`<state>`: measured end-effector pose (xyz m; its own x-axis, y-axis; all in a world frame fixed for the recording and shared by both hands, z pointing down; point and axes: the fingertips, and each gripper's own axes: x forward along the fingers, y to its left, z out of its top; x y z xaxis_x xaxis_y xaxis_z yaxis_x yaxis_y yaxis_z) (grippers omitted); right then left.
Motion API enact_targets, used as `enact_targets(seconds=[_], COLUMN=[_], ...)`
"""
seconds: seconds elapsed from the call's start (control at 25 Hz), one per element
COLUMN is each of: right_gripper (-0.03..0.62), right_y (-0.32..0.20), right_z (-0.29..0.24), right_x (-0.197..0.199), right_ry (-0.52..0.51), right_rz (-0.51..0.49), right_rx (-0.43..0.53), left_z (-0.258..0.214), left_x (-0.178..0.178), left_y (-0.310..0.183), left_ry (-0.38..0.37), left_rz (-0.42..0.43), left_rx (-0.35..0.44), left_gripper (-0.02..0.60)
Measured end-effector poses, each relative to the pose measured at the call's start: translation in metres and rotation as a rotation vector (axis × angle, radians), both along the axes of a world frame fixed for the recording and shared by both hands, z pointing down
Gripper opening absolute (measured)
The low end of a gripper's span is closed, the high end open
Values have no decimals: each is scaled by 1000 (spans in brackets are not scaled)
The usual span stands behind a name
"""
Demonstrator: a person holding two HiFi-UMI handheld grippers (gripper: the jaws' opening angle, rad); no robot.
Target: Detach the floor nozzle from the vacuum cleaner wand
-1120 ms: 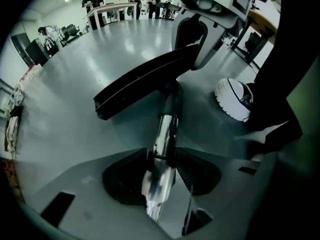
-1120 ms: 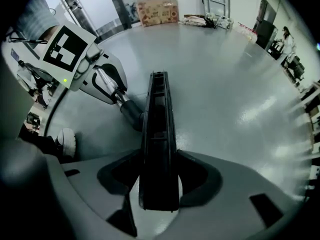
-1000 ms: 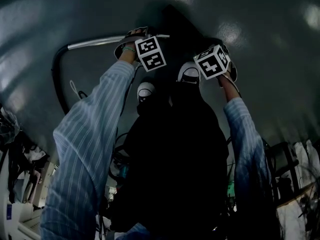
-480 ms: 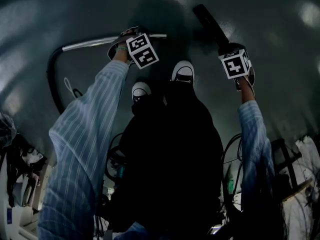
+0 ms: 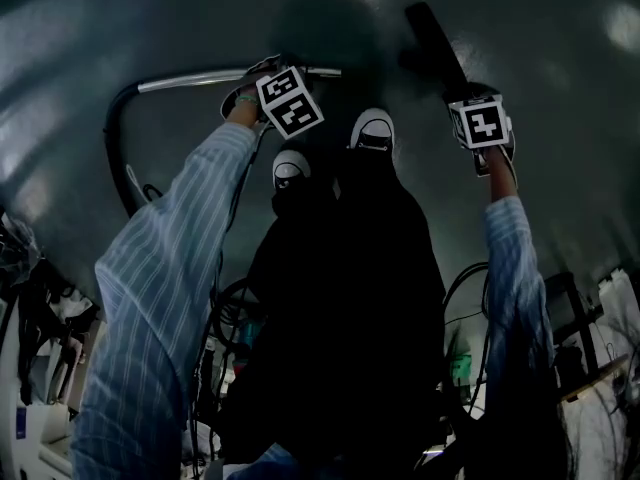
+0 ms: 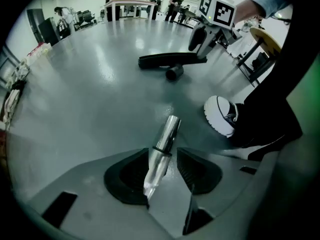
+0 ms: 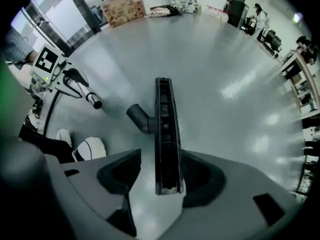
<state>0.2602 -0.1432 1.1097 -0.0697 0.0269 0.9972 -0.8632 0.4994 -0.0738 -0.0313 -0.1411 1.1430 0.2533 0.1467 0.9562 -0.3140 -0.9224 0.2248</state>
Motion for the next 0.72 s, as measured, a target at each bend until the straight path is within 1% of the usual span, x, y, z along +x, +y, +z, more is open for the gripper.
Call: enact_targets(seconds=[0.2,0.32,0.4,0.56,0.64,0.72], right_gripper=[227,227,227,225,225,225], right_y=[14,21,21,20,18,13], right_z=[-50,-92,-124,-204,-249,-299], right_x=[-7,-17,-27,-50,-60,-70], right_ry=[-17,-59,-104,-230,-278,-305], right_rz=[28,65,101,216,255,287], right_rx=[-27,-4,15,40,80,134], left_z=[-64,-113,-151,-243,-291,-342], left_x=[-5,-4,-2,7,11,12], left_y=[5,7,5,1,2,-4], left_ry=[42,61,82,170,213,266], left_rz=[-216,-296,-350,-492,-562,-653], left_rx=[-6,0,20,47,55,103], left_gripper=[176,176,176,176,176,176])
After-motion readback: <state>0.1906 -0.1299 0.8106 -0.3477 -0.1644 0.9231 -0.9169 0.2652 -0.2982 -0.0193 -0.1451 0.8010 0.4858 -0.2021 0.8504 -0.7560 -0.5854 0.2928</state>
